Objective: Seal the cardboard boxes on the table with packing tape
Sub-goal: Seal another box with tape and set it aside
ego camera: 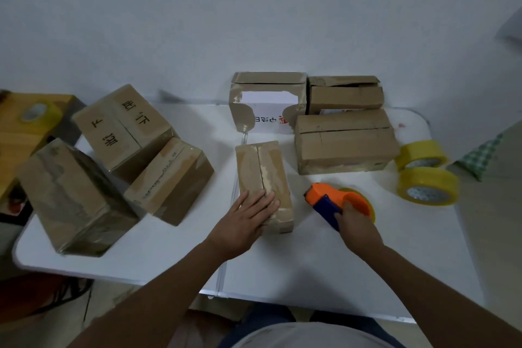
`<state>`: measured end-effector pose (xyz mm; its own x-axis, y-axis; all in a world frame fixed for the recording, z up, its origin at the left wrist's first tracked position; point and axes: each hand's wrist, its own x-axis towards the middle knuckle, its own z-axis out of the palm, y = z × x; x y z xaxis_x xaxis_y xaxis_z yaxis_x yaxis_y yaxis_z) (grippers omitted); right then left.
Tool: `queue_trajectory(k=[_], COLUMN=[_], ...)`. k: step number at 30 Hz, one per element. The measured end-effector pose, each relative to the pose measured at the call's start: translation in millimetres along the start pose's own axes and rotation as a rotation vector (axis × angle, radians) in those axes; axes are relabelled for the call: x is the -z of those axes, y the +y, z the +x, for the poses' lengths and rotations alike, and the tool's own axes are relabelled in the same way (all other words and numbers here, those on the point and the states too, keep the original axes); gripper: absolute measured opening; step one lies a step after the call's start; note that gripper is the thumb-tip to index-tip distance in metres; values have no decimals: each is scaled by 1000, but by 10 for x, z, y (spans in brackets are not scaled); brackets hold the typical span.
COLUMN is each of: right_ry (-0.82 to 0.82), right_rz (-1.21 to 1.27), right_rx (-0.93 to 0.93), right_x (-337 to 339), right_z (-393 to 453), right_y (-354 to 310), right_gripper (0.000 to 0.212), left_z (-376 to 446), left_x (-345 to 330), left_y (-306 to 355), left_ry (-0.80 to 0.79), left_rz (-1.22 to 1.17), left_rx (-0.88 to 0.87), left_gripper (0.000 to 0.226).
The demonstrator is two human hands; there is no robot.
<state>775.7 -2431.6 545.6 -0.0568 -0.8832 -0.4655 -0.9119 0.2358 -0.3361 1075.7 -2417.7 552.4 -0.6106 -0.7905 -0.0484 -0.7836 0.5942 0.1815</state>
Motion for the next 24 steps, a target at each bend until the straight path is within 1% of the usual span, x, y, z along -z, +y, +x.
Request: queue_trajectory(k=[2, 4, 6, 10, 11, 12, 13, 15, 17, 18, 20, 21, 24], right_ry=[39, 57, 67, 121, 131, 143, 159, 189, 190, 185, 185, 188, 187], right_rz=[111, 225, 285, 317, 332, 350, 366, 346, 284, 268, 263, 262, 249], right_rx=[93, 160, 158, 160, 162, 162, 165, 194, 229, 242, 262, 267, 271], right_x=[138, 280, 387, 526, 565, 605, 650, 738, 801, 821, 852, 866, 886], right_z=[-25, -66, -93, -134, -145, -154, -162, -162, -152, -148, -143, -141, -134], right_y=[23, 26, 38, 58, 49, 41, 28, 4, -21, -34, -68, -79, -71], right_gripper=[25, 33, 35, 27, 27, 29, 33, 40, 44, 45, 47, 47, 49], left_z=[10, 64, 165, 383, 429, 480, 533, 643, 754, 799, 863, 882, 903], left_x=[-2, 24, 81, 241, 296, 361, 442, 607, 746, 784, 824, 837, 865], left_y=[-11, -36, -59, -10, 51, 133, 235, 430, 575, 628, 716, 756, 827], left_ry=[-4, -9, -6, -25, -15, 20, 71, 136, 79, 22, -48, -40, 63], left_rz=[-23, -49, -66, -63, -104, -193, -329, -702, -1062, -1184, -1353, -1440, -1660], left_rx=[8, 14, 31, 113, 130, 166, 239, 491, 722, 783, 826, 843, 926], left_gripper=[63, 61, 57, 51, 49, 46, 41, 32, 34, 37, 41, 40, 32])
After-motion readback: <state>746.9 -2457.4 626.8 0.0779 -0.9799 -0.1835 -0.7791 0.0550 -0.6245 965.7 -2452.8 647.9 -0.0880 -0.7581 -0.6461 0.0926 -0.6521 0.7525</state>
